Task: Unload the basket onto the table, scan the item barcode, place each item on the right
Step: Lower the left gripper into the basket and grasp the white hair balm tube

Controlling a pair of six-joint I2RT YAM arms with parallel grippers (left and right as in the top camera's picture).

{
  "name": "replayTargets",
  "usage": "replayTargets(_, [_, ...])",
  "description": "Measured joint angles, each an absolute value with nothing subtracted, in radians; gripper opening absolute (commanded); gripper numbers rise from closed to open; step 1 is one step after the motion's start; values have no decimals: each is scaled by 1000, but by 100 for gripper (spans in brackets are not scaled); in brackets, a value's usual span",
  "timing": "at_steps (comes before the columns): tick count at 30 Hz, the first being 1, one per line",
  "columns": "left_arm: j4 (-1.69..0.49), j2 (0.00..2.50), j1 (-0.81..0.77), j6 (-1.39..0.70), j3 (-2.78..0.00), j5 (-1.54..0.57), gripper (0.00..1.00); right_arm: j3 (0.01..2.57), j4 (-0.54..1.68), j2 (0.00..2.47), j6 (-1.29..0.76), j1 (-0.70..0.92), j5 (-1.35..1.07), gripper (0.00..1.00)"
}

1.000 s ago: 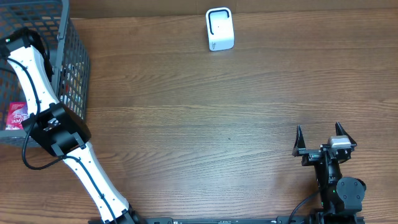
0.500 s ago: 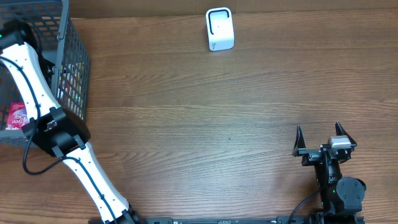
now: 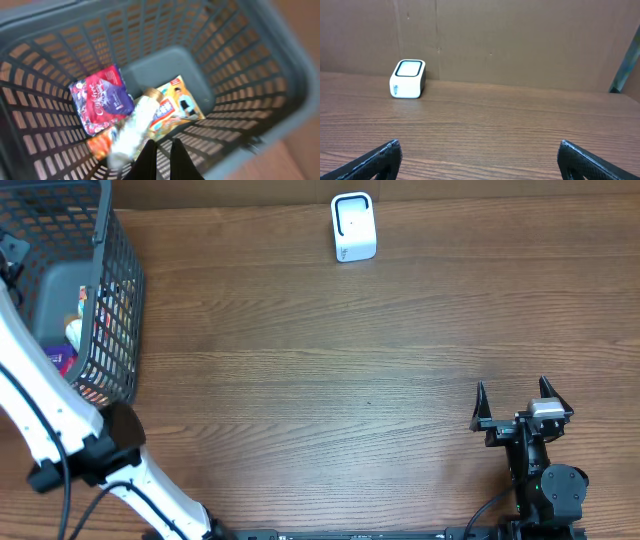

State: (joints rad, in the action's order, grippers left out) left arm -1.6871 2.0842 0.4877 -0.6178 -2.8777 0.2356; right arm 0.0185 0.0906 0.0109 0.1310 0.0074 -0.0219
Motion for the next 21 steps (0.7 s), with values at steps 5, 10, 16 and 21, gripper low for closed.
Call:
replayTargets(5, [-1687, 2069, 479, -613, -2867, 224, 71, 19, 90, 11, 131, 7, -22, 100])
replayTargets(10, [-1684, 2077, 490, -611, -2783, 220, 100, 19, 90, 11, 131, 7, -22, 100])
replayTargets(16, [-1656, 2135, 527, -610, -2641, 246, 100, 19, 91, 11, 131, 7, -22, 100])
replayTargets(21, [-1644, 2218, 553, -610, -2579, 282, 100, 19, 91, 11, 131, 7, -22, 100])
